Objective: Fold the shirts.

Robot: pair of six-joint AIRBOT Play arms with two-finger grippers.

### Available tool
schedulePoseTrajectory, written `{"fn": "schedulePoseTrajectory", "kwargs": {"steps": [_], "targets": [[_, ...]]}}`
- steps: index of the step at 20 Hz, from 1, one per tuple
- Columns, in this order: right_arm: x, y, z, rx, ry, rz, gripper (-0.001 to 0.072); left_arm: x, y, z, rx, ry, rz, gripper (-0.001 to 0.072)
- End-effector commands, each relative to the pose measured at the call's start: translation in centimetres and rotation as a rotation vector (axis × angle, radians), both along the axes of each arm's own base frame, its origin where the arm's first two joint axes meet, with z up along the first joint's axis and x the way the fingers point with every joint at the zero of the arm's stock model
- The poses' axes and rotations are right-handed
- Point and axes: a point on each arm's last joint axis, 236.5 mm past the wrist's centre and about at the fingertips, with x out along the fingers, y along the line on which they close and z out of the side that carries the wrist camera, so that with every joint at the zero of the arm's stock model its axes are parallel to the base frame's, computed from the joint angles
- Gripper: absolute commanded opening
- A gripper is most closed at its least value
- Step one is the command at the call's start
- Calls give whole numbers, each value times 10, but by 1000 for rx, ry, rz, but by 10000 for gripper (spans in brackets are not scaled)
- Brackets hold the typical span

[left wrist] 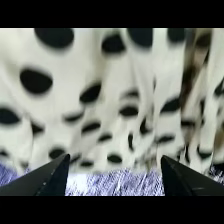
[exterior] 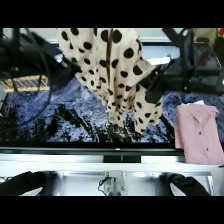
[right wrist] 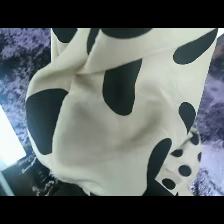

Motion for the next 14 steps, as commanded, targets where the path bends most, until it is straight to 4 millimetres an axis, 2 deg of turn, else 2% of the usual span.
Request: {"fn": "schedulePoseTrajectory", "kwargs": {"steps": [1, 3, 5, 6, 7, 9, 12, 14], "targets": [[-4, 0, -12, -18, 55, 13, 44, 18, -43, 38, -207, -142, -69, 672], [-1, 1, -16, -20, 65, 12, 44, 26, -65, 43, -293, -177, -100, 673], [2, 2, -19, -21, 70, 10, 44, 32, -81, 37, -351, -164, -122, 662], [4, 2, -20, -19, 70, 8, 44, 34, -90, 32, -373, -146, -132, 597], [5, 2, -20, -18, 68, 6, 44, 37, -97, 28, -390, -135, -138, 589], [5, 2, -20, -18, 66, 7, 44, 44, -108, 28, -416, -158, -145, 589], [5, 2, -20, -19, 66, 8, 44, 54, -114, 40, -469, -218, -141, 587], [5, 3, -19, -15, 66, 11, 44, 59, -117, 38, -476, -227, -139, 420]]}}
